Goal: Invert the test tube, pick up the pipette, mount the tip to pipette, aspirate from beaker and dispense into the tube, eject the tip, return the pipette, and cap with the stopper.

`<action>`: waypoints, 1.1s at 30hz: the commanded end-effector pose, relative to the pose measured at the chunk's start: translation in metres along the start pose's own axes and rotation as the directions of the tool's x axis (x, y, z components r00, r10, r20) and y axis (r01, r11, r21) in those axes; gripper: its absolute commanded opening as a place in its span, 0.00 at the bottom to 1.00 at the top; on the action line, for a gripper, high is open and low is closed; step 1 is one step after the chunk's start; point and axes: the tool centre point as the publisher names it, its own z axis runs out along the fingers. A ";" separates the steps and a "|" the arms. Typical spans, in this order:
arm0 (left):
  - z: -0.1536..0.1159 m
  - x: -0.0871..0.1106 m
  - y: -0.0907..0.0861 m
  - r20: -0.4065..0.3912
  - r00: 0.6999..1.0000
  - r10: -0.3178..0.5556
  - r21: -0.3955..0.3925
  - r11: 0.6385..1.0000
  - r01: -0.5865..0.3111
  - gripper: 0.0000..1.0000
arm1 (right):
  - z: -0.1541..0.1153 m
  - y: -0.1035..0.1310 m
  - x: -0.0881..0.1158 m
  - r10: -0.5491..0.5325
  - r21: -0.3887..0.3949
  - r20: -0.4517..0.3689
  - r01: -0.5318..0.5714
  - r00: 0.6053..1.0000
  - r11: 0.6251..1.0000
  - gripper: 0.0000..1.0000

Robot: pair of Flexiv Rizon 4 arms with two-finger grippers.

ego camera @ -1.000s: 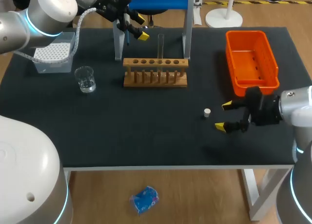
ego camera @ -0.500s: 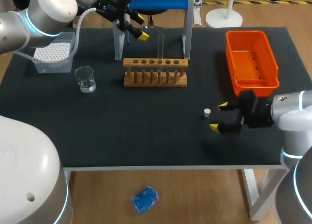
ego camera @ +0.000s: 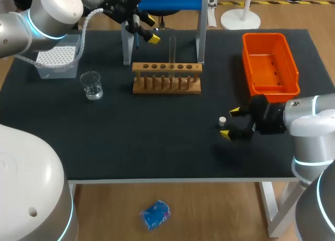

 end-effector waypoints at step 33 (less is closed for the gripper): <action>-0.001 -0.001 -0.001 -0.003 1.000 -0.001 -0.004 1.000 0.001 1.00 | 0.026 0.001 -0.017 0.053 -0.022 -0.025 -0.054 0.998 0.998 0.50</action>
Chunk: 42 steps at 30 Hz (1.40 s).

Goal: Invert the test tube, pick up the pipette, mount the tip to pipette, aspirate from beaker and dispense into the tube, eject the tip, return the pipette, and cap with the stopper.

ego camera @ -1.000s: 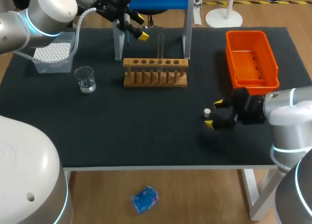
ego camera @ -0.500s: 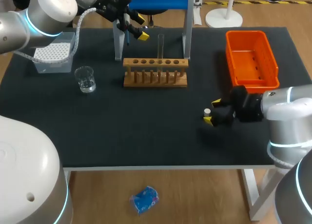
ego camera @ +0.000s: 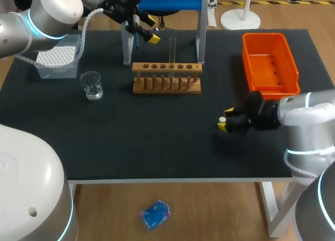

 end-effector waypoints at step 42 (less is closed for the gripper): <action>-0.001 -0.001 -0.001 -0.003 1.000 -0.001 -0.004 1.000 0.001 1.00 | 0.005 0.002 -0.003 -0.009 0.011 0.002 0.009 1.000 1.000 0.01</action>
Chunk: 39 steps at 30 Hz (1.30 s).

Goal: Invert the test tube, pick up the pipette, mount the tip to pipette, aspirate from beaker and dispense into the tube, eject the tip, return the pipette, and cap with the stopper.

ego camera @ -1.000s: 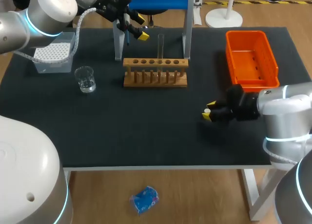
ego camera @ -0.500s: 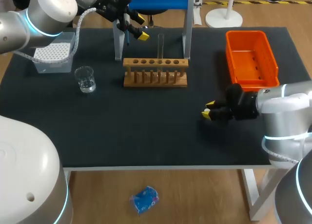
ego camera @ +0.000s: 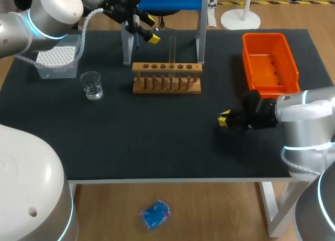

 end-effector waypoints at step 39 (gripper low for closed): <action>-0.001 -0.001 -0.001 -0.003 1.000 -0.001 -0.004 1.000 0.001 1.00 | -0.064 0.102 0.001 -0.221 -0.039 -0.154 0.217 0.963 0.975 0.00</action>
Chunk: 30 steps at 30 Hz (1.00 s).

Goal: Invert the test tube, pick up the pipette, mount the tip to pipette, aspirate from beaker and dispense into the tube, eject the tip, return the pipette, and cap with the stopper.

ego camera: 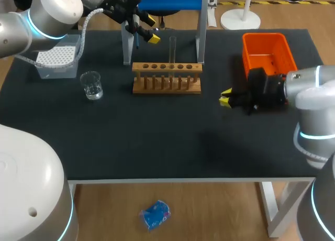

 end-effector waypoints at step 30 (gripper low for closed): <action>-0.001 -0.001 -0.001 -0.003 1.000 -0.001 -0.004 1.000 0.001 1.00 | -0.003 0.085 -0.066 -0.137 -0.020 -0.338 0.138 0.931 0.990 0.00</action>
